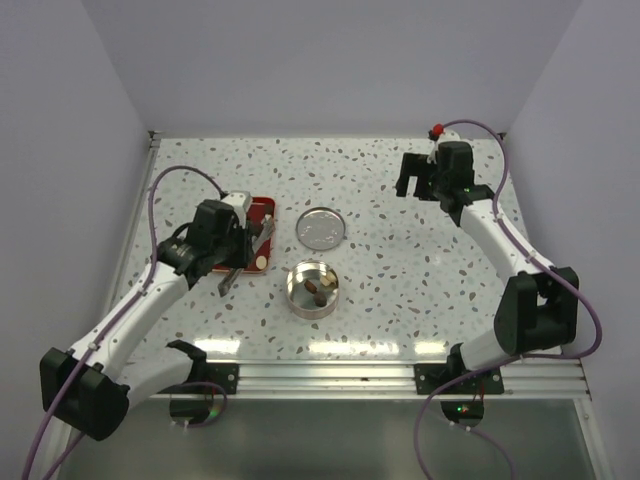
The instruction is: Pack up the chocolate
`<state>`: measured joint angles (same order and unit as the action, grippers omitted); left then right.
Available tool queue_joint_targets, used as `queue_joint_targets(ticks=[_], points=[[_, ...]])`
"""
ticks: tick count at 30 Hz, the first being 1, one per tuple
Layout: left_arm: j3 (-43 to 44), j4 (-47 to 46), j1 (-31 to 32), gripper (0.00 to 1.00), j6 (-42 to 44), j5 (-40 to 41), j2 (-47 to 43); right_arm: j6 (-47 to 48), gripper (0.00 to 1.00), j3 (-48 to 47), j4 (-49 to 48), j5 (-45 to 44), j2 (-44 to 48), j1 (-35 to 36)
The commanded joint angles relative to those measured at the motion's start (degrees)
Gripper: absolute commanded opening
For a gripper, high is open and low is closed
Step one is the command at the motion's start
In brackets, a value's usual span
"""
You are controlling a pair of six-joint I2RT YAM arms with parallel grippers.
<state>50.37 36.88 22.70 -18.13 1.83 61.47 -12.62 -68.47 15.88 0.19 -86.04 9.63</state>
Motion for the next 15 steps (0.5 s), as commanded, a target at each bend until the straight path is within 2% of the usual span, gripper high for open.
queue_joint_targets(ticks=[1, 6, 12, 15], points=[[2.6, 3.4, 3.1, 0.29, 2.7, -7.4, -3.7, -0.3, 0.99, -2.5, 0.3, 1.4, -0.4, -0.2], [3.9, 5.0, 10.7, 0.3, 1.4, -9.0, -7.2, -0.8, 0.99, -3.2, 0.8, 1.1, -0.3, -0.3], [3.4, 4.8, 12.8, 0.3, 2.0, -17.2, -11.0, -1.4, 0.99, -2.9, 1.5, 1.2, 0.8, -0.2], [2.4, 5.6, 13.0, 0.31, 2.1, -18.3, -12.0, -1.4, 0.99, -2.7, 2.0, 0.8, 1.4, -0.2]])
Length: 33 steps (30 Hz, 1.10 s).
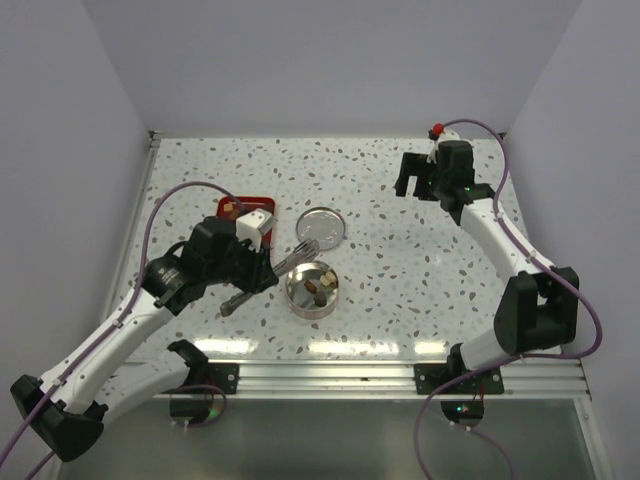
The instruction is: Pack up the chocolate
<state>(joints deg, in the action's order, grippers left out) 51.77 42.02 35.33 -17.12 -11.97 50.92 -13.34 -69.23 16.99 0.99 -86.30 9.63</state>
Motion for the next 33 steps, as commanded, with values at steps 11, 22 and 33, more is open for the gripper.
queue_joint_targets(ticks=[11, 22, 33], points=[[-0.6, 3.0, 0.7, 0.4, 1.2, -3.1, -2.4, -1.1, 0.99, -1.3, 1.2, 0.1, 2.1, -0.2], [-0.3, 2.8, 0.8, 0.42, 1.1, -2.5, -1.2, -1.1, 0.99, -1.1, 0.9, 0.0, 1.6, -0.2], [6.4, 2.8, 0.7, 0.39, -1.3, 14.2, 2.3, -0.7, 0.99, -1.2, 0.8, 0.1, 0.9, -0.2]])
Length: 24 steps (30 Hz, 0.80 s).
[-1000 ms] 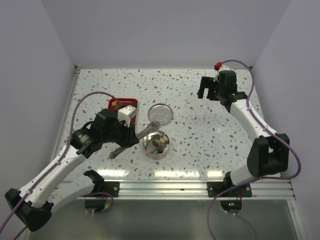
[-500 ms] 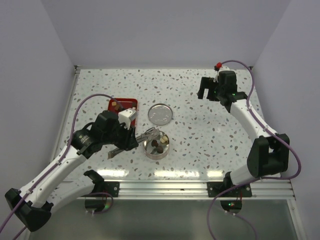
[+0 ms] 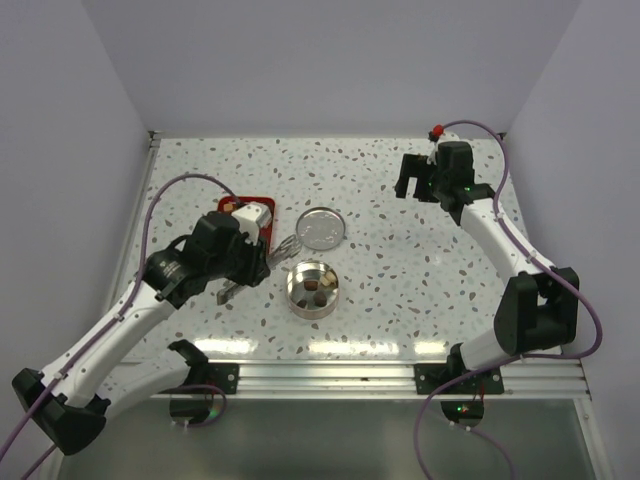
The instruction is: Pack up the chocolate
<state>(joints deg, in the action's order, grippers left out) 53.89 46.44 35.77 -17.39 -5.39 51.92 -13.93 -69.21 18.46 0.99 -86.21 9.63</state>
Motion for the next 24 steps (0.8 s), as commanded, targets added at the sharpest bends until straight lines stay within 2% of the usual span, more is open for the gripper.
queue_joint_targets(ticks=[1, 11, 16, 24], points=[[5.2, -2.0, 0.3, 0.39, -1.6, 8.7, 1.9, 0.0, 0.99, -1.2, -0.8, 0.1, 0.7, -0.2], [10.3, -0.9, -0.1, 0.41, -7.2, 28.2, 10.6, 0.9, 0.99, -0.4, -0.9, 0.1, 0.8, -0.2], [7.3, -1.3, -2.8, 0.41, -8.4, 31.3, 12.6, 1.6, 0.99, -0.5, -0.9, 0.9, 0.3, -0.2], [3.3, -5.3, -4.1, 0.43, -8.3, 30.6, 15.5, 2.1, 0.99, -0.4, -0.8, 1.3, 0.1, -0.2]])
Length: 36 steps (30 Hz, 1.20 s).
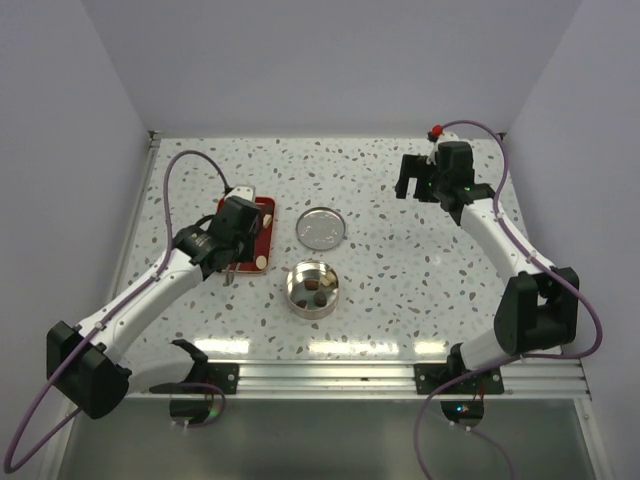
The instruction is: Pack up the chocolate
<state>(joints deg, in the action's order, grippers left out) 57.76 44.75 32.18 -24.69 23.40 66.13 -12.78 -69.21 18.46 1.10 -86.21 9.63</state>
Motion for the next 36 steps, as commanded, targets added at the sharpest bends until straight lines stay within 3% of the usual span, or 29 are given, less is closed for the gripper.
queue_joint_targets(ticks=[1, 36], points=[[-0.9, -4.6, -0.5, 0.43, -0.9, 1.1, 1.5, 0.9, 0.99, -0.3, -0.7, 1.3, 0.3, -0.2], [-9.2, -16.1, -5.4, 0.49, 1.7, -3.9, 6.6, 1.2, 0.99, -1.1, 0.3, 2.1, 0.0, -0.2]])
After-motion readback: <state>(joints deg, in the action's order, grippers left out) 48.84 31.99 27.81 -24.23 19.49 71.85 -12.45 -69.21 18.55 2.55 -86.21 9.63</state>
